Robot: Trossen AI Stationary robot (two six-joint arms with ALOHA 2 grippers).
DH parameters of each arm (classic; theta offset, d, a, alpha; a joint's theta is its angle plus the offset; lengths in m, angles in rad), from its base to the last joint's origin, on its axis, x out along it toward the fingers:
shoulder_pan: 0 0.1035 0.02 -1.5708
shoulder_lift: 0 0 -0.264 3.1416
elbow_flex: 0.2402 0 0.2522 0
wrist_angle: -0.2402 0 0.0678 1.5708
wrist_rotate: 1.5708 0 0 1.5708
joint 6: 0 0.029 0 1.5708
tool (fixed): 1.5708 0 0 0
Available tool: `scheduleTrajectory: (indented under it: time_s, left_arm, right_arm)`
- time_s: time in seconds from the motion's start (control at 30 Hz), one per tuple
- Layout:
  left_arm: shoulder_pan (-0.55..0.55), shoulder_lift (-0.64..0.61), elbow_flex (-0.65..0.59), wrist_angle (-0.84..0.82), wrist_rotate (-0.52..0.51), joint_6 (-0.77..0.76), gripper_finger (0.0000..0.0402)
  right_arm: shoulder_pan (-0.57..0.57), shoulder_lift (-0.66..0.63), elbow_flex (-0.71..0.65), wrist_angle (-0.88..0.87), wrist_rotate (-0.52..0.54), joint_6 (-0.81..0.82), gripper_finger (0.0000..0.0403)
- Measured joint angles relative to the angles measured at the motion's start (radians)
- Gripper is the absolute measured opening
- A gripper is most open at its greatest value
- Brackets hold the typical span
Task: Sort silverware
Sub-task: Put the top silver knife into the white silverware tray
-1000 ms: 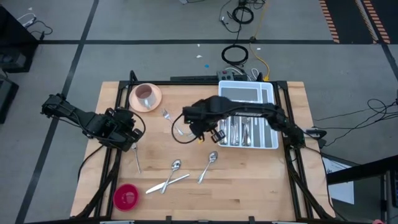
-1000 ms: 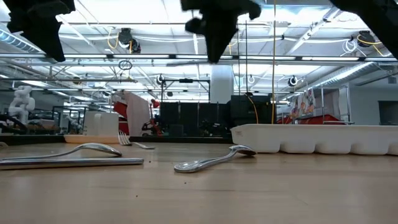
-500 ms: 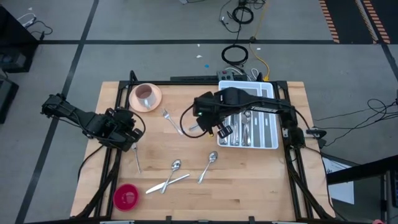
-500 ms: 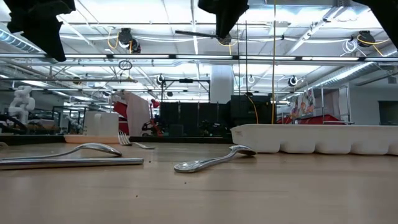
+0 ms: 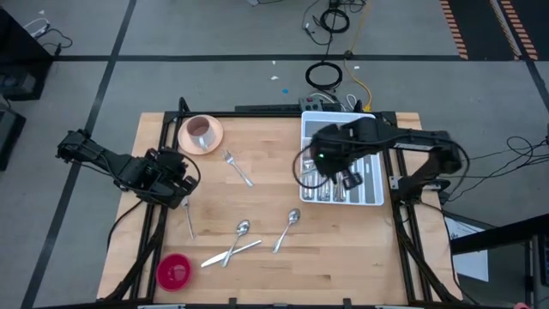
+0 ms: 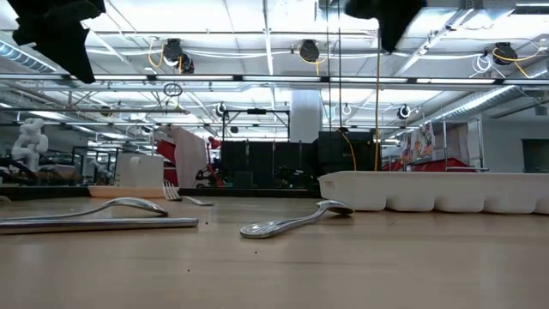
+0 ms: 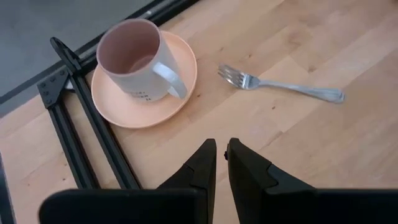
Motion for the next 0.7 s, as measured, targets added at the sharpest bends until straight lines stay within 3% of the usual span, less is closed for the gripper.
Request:
scheduleTrajectory:
  time_s: [0.17, 0.3, 0.43, 0.7]
  left_arm:
    - [0.019, 0.000, 0.000, 0.004, -0.018, 0.000, 0.0048]
    - [0.042, 0.000, 0.000, 0.007, -0.018, 0.000, 0.0048]
    - [0.060, 0.000, 0.000, 0.010, -0.018, 0.000, 0.0048]
    - [0.072, 0.000, 0.000, 0.024, -0.018, 0.000, 0.0048]
  right_arm:
    - [-0.017, -0.071, -0.251, 0.054, 0.026, -0.126, 0.0000]
    - [-0.034, -0.073, -0.375, 0.153, 0.025, -0.273, 0.0000]
    - [-0.050, -0.071, -0.456, 0.287, 0.043, -0.482, 0.0000]
    - [-0.114, -0.065, -0.552, 0.307, 0.164, -0.800, 0.0000]
